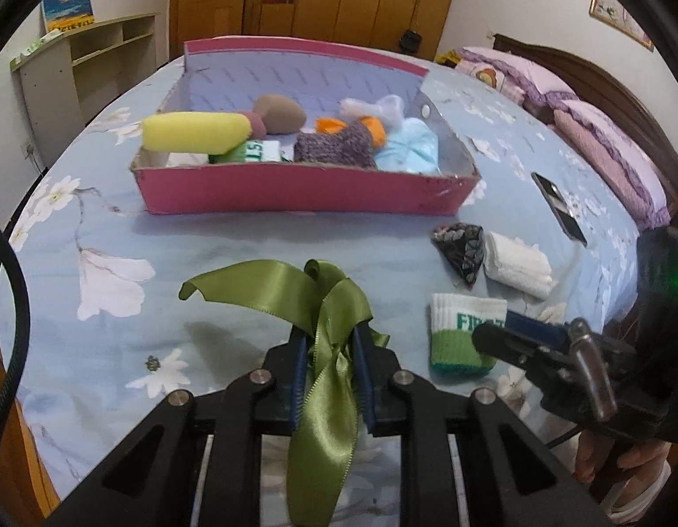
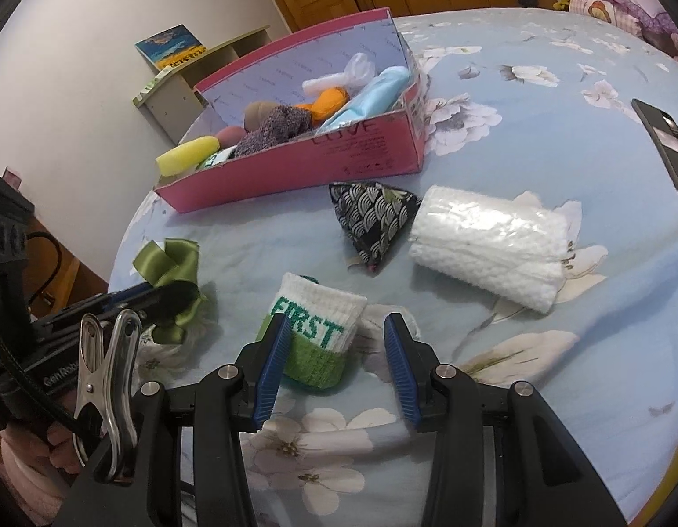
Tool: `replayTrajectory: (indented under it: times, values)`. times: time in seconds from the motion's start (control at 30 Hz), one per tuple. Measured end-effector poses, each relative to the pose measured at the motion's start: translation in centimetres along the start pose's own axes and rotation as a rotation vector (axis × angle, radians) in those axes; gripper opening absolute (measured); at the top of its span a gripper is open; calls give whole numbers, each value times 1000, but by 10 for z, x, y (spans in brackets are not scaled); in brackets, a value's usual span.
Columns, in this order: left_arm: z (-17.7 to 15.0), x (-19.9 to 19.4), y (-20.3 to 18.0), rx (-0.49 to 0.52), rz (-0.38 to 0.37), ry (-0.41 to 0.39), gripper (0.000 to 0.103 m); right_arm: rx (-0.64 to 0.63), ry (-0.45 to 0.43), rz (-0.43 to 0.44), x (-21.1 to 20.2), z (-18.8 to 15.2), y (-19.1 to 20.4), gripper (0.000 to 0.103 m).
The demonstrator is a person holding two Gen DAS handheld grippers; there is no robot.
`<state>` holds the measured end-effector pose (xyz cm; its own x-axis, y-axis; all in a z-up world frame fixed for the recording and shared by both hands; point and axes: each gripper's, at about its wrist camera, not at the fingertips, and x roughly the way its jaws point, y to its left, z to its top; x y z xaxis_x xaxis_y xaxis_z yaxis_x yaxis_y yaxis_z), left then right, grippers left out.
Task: Organize soft objects
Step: 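Grasp the green satin ribbon with the left tool while the right tool grasps the FIRST wristband, then carry the green ribbon and FIRST wristband into the box and open both tools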
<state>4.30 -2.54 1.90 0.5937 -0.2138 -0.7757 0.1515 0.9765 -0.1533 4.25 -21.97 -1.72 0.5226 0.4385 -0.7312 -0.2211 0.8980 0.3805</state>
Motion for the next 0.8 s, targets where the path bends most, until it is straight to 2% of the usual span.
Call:
replayTrajectory:
  times: [0.17, 0.4, 0.53, 0.8]
  values:
    - [-1, -5, 8, -22, -12, -16, 20, -27, 23, 14, 7, -4, 11, 45]
    - [-4, -12, 15, -39, -23, -32, 20, -70, 10, -11, 6, -8, 23, 44]
    - [-4, -14, 17, -48, -29, -39, 20, -82, -5, -3, 3, -9, 24, 30]
    - [-5, -18, 21, -60, -35, -50, 20, -106, -30, -3, -1, -9, 30, 23]
